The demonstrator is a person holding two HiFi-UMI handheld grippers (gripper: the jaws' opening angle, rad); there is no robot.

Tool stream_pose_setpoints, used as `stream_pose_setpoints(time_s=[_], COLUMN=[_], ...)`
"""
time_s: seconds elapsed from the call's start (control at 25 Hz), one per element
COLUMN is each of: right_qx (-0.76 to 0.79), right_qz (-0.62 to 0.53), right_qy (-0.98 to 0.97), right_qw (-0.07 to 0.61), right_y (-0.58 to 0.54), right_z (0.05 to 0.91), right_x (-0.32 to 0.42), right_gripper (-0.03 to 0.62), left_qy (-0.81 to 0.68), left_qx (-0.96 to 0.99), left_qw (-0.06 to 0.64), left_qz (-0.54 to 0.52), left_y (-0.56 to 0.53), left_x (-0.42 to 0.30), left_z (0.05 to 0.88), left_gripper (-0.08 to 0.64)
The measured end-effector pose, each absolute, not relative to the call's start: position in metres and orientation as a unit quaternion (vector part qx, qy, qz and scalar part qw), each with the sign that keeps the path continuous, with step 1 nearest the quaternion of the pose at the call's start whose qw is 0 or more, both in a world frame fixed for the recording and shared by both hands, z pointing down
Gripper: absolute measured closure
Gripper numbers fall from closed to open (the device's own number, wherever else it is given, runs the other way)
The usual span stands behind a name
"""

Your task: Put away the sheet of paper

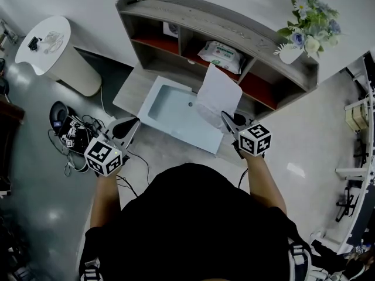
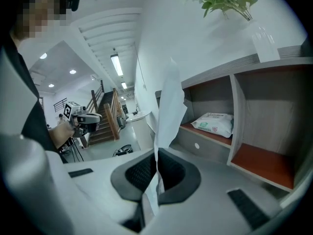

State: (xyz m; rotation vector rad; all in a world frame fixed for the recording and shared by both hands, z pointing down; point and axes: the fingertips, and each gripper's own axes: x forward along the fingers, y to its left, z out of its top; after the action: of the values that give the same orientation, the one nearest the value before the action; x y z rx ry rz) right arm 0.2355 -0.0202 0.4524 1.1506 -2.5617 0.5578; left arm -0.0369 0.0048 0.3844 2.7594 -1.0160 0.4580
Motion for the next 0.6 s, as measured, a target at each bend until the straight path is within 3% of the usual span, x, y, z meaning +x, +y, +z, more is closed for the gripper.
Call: stream_pose_setpoints(time_s=[0.6], right_qx=[0.374], right_qz=[0.182], right_qy=[-0.897], right_qw=[0.150], right_y=[-0.025], right_z=[0.450], right_x=[0.239], right_gripper=[0.578], left_qy=[-0.330], left_qx=[0.927], left_qw=[0.082], left_qz=[0.157], left_y=[0.018], left_x=[-0.010], left_z=[0.395], left_gripper=[0.540])
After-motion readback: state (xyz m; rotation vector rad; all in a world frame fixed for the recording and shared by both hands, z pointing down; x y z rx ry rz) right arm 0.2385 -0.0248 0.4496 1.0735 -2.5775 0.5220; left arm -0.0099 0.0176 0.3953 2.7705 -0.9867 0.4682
